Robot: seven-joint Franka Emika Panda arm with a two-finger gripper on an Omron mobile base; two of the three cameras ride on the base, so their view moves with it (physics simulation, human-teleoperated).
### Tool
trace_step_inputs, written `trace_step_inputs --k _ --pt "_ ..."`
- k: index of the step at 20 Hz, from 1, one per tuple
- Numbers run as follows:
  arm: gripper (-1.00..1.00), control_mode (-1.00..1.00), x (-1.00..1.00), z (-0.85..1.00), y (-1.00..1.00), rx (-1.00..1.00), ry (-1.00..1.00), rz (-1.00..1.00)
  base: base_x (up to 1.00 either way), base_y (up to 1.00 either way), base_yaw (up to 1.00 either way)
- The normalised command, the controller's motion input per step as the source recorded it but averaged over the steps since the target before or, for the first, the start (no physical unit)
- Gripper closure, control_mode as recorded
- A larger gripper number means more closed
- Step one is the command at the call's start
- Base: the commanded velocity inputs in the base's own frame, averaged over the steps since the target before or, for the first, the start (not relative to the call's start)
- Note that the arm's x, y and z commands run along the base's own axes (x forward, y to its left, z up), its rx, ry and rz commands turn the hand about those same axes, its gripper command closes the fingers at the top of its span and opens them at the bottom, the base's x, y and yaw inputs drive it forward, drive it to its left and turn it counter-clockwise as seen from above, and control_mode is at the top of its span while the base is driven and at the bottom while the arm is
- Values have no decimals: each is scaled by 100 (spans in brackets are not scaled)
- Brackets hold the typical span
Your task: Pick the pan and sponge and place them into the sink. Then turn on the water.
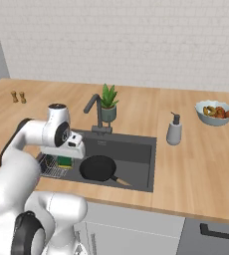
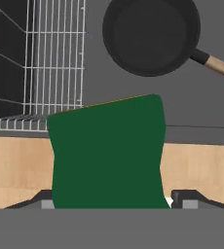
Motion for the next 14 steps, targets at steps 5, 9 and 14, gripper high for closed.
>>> trace_step_inputs --k 5,9,14 --pt "100 -100 21 0 -55 5 0 0 0 0 0" --pt "100 -100 44 0 -47 5 0 0 0 0 0" --pt "100 -100 54 0 -47 6 0 0 0 0 0"
